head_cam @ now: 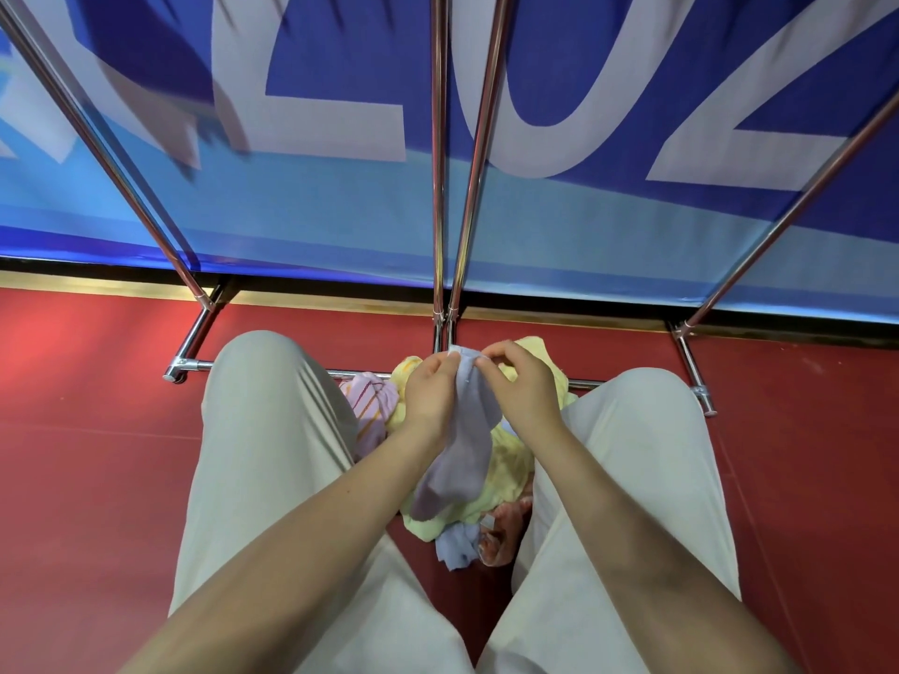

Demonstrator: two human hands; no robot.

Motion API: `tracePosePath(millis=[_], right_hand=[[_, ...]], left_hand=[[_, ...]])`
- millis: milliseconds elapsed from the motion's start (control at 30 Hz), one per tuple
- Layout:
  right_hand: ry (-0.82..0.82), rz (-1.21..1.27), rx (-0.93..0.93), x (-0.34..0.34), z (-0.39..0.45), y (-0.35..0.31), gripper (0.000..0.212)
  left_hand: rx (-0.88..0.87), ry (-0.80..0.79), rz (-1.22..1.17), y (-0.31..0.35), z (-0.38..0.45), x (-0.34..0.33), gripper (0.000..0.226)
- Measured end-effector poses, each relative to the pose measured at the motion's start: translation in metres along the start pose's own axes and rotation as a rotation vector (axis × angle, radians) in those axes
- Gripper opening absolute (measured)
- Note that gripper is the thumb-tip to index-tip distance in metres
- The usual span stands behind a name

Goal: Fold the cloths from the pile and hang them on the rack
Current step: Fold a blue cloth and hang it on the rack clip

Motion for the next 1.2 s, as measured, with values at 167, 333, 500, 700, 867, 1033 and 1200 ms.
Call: tracePosePath(millis=[167, 333, 500, 700, 867, 1033, 1200], right_hand=[[0.012, 0.101, -0.134, 0.001, 0.001, 0.009, 0.012], [0.051, 0.176, -0.188, 0.007, 0.001, 0.012, 0.012], [-0.003, 0.234, -0.201, 0.008, 0.001, 0.010, 0.012], [-0.173, 0.109, -0.092, 0.000, -0.003, 0.005, 0.027], [-0.279, -0.133, -0.026, -0.008, -0.006, 0.015, 0.034], [-0.363, -0.372, -0.028, -0.013, -0.007, 0.030, 0.040], [-0.245, -0.381, 0.023, -0.007, -0.005, 0.026, 0.037]], left_hand=[[-0.080, -0.094, 0.020, 0.005, -0.001, -0.010, 0.023], [-0.184, -0.193, 0.012, 0.017, -0.008, -0.021, 0.024], [-0.258, -0.212, 0.065, 0.016, -0.008, -0.019, 0.015], [-0.278, -0.093, 0.107, 0.019, 0.004, 0.000, 0.019], [-0.326, -0.094, 0.157, 0.028, 0.010, 0.014, 0.018], [-0.337, -0.056, 0.161, 0.034, 0.014, 0.031, 0.018], [-0.356, -0.020, 0.211, 0.035, 0.014, 0.046, 0.018]])
Point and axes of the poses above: each hand's wrist, its own z-axis towards the middle knuckle, its own x-axis out of the back of the hand, y = z × x, the point moved 6 cm from there along z, towards the middle knuckle, and after that the axes turned 10 degrees about -x, right-handed, at the moved point
